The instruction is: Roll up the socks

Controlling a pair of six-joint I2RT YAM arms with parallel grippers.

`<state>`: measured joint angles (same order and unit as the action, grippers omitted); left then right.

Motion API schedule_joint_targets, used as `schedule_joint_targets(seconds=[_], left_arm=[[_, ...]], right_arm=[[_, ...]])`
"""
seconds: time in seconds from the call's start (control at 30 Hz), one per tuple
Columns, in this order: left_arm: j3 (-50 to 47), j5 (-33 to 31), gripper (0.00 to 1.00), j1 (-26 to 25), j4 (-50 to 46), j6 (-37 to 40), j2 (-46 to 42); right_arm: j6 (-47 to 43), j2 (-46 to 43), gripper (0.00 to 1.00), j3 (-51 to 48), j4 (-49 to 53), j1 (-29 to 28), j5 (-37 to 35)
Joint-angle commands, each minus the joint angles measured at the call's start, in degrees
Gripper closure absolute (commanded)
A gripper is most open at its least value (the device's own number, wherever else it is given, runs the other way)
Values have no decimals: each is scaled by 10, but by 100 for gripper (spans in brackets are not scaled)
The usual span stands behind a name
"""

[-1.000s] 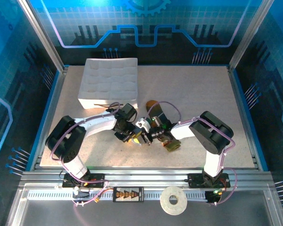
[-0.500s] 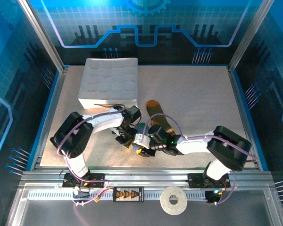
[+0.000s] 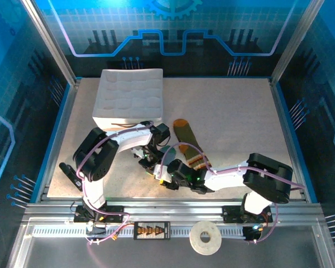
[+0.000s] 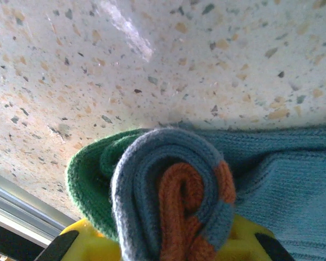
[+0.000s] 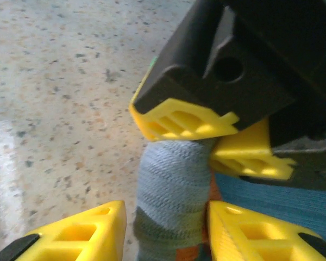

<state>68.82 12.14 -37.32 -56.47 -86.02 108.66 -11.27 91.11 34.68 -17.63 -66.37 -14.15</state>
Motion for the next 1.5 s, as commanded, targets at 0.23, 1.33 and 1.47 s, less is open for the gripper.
schedule_joint_targets(seconds=[0.23, 1.33, 1.47], left_arm=[[-28, -30, 100, 11, 2, 23, 72], [-138, -68, 27, 75, 70, 37, -225], [-196, -62, 33, 68, 160, 28, -278]], right_arm=[[-54, 15, 56, 30, 12, -41, -88], [107, 156, 100, 56, 123, 109, 251], [124, 183, 100, 76, 140, 135, 301]])
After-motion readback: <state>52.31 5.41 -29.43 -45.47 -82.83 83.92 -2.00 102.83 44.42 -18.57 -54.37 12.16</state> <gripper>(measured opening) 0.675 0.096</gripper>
